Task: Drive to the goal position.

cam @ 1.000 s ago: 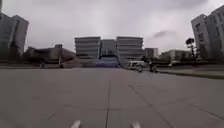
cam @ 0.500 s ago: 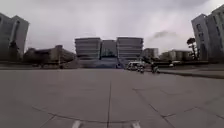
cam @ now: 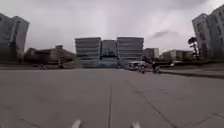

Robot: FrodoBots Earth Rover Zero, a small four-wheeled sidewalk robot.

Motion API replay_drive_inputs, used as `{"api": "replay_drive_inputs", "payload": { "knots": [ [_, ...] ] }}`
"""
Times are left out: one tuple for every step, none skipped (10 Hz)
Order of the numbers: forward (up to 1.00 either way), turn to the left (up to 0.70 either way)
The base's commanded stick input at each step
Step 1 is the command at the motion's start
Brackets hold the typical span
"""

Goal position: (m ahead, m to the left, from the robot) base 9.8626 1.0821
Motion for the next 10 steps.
{"api": "replay_drive_inputs", "payload": {
  "knots": [
    [0.7, 0.0],
    [0.7, 0.0],
    [0.7, 0.0],
    [0.7, 0.0],
    [0.7, 0.0],
    [0.7, 0.0],
    [0.7, 0.0],
    [0.7, 0.0],
    [0.7, 0.0],
    [0.7, 0.0]
  ]
}}
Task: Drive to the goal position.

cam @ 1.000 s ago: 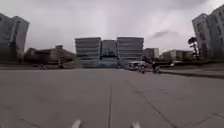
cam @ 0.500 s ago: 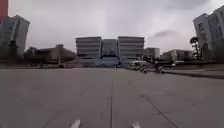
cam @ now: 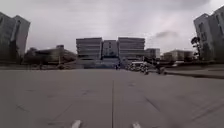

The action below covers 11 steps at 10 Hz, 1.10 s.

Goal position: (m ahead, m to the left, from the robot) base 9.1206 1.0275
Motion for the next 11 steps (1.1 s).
{"api": "replay_drive_inputs", "payload": {
  "knots": [
    [0.7, 0.0],
    [0.7, 0.0],
    [0.7, 0.0],
    [0.7, 0.0],
    [0.7, 0.0],
    [0.7, 0.0],
    [0.7, 0.0],
    [0.7, 0.0],
    [0.7, 0.0],
    [0.7, 0.0],
    [0.7, 0.0]
  ]
}}
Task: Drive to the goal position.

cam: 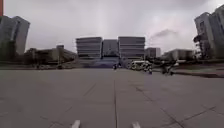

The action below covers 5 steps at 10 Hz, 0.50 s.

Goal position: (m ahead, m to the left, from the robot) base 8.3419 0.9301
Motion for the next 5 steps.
{"api": "replay_drive_inputs", "payload": {
  "knots": [
    [0.7, 0.0],
    [0.7, 0.0],
    [0.7, 0.0],
    [0.7, 0.0],
    [0.7, 0.0]
  ]
}}
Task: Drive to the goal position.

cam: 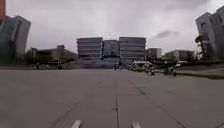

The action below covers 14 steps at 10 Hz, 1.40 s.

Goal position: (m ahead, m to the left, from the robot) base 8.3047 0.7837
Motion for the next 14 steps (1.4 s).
{"api": "replay_drive_inputs", "payload": {
  "knots": [
    [0.7, 0.0],
    [0.7, 0.0],
    [0.7, 0.0],
    [0.7, 0.0],
    [0.7, 0.0],
    [0.7, 0.0],
    [0.7, 0.0],
    [0.7, 0.0],
    [0.7, 0.0],
    [0.7, 0.0],
    [0.7, 0.0],
    [0.7, 0.0],
    [0.7, 0.0],
    [0.7, 0.0]
  ]
}}
